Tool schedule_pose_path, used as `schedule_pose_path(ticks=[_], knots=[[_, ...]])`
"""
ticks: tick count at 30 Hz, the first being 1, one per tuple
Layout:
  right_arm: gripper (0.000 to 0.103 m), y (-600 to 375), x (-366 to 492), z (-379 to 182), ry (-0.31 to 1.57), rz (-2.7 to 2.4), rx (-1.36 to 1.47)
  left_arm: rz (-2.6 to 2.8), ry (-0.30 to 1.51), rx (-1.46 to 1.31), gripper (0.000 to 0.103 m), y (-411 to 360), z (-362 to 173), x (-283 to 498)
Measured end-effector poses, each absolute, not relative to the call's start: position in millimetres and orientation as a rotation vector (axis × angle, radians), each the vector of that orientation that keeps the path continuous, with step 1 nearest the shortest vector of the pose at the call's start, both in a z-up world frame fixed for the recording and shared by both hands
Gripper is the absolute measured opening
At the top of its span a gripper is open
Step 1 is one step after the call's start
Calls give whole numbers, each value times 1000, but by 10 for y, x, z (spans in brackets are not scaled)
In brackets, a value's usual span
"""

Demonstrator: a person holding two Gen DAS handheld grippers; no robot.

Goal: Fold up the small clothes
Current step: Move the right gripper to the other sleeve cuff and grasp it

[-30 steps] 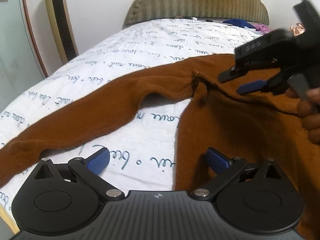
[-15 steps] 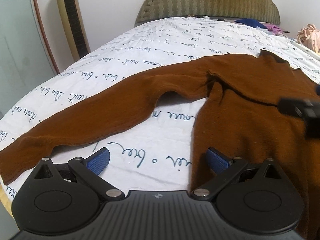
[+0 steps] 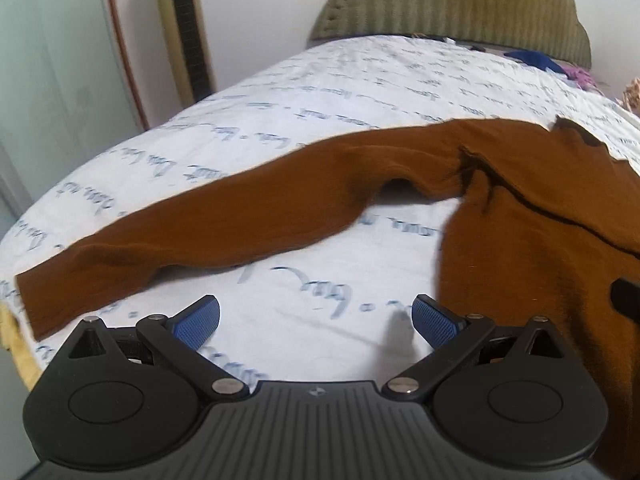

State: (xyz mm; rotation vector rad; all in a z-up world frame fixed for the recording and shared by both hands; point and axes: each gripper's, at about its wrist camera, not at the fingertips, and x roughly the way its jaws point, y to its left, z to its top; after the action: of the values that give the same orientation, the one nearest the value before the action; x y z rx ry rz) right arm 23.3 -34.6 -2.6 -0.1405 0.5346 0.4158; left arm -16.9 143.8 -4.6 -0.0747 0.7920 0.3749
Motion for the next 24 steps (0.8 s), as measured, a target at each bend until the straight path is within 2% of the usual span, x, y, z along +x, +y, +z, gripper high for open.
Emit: schedule_pose_path(ticks=[11,16,20,24], knots=[[102,712,-246,131,280,634,-647,645,777,-196,103,2535,-37,-661],[88,1386,-646,-34,39,708,-976,791,745,-185,103,2924,25,-832],[73,1847,-760,-130,18,844,-1047,860,705,-213,103,3172,126,-986],[67,2164,-856,-275,-32,935,-1139,909,662,-226,103,3340,224,-1122]])
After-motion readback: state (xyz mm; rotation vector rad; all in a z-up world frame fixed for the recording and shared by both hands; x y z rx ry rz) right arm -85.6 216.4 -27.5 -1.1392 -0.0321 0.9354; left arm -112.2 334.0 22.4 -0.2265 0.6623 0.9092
